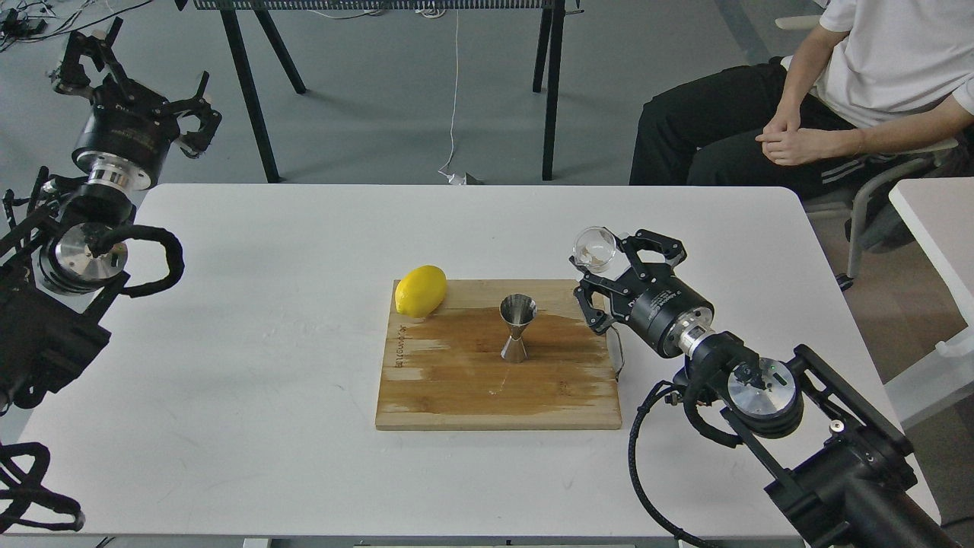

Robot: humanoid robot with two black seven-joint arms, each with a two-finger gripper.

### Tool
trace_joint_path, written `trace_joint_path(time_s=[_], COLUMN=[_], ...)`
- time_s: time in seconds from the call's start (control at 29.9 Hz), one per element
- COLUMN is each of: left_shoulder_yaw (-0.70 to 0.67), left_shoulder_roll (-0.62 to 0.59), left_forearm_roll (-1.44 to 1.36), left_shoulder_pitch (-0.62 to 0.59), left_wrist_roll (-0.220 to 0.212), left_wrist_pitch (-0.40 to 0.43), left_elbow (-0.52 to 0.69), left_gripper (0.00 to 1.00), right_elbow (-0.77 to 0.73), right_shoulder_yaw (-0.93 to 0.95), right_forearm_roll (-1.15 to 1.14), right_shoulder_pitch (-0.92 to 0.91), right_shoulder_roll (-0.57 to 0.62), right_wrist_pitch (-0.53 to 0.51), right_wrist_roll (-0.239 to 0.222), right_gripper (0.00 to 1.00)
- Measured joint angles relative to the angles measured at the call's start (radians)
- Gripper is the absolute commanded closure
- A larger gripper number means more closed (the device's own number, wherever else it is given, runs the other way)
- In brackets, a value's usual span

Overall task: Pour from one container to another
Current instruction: 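Lift the clear glass with the right gripper over the jigger, then tilt the clear glass with the right gripper to pour into the jigger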

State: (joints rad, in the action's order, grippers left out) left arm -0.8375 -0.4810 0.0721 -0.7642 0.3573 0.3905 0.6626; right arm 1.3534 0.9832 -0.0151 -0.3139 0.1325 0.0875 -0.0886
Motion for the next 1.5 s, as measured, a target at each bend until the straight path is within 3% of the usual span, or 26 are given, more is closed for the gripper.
trace_joint_path(time_s=[0.4, 1.5], left_shoulder_yaw=[0.001, -0.001], left_shoulder_roll=[-0.011, -0.034], left_forearm_roll=[0.000, 0.000], left_shoulder_pitch=[0.000, 0.002], left_wrist_roll=[0.001, 0.001], left_wrist_pitch=[0.001, 0.001], left_elbow=[0.000, 0.000], left_gripper=[0.00, 0.00], right_elbow=[-0.006, -0.014], right_shoulder_yaw=[-0.098, -0.219], right_forearm_roll=[-0.266, -0.639], right_shoulder_pitch=[-0.054, -0.098], right_shoulder_roll=[-0.010, -0.005], right_wrist_pitch=[0.043, 0.073], right_wrist_roll=[0.004, 0.007], right_gripper=[0.74, 0.74])
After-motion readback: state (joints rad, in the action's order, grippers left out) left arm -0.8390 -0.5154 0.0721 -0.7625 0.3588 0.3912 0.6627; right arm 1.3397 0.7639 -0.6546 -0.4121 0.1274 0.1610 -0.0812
